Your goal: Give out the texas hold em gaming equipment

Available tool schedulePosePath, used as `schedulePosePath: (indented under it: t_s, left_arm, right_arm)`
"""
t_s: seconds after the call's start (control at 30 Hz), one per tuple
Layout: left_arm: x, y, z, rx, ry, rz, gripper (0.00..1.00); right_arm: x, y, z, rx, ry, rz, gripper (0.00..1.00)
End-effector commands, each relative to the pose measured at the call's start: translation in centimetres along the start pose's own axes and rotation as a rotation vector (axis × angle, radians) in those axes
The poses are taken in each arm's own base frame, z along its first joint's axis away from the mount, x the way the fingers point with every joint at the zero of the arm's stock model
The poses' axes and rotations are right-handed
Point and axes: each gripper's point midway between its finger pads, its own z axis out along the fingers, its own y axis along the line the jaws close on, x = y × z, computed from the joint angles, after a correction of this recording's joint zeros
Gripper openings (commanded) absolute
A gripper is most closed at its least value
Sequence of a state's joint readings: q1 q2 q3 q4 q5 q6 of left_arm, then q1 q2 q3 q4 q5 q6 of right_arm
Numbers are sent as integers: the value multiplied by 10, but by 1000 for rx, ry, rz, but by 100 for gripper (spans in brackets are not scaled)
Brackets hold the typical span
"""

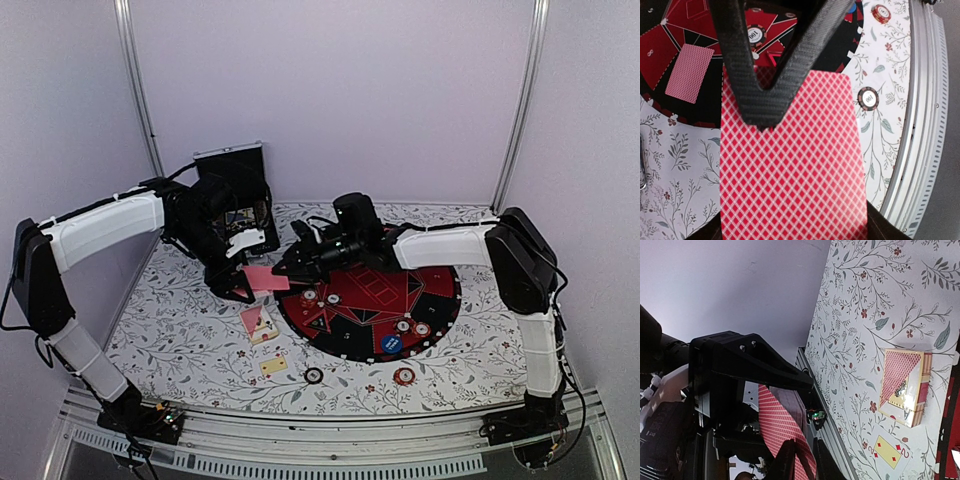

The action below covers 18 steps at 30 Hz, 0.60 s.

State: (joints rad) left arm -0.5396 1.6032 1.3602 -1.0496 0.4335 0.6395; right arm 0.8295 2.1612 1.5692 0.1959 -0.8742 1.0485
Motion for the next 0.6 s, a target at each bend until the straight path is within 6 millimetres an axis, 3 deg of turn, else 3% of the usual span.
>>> schedulePosePath:
  t_s: [0.0,0.27,0.4,0.57]
  left_arm:
    - [-10,-5,-7,-8,-49,35,3]
    - [-8,-4,-5,-8,-40,31,3]
    - [-8,-4,-5,-9,-37,33,2]
    - [-9,-4,-6,-8,-39,37,2]
  right_arm:
    - [-1,21,-15,-10,-26,-32,12]
    - [-4,30,-30,-25,-44,-30,0]
    - [-6,35,-52,-34,-73,-24,0]
    - [-5,18,-91,-22,-125,17,0]
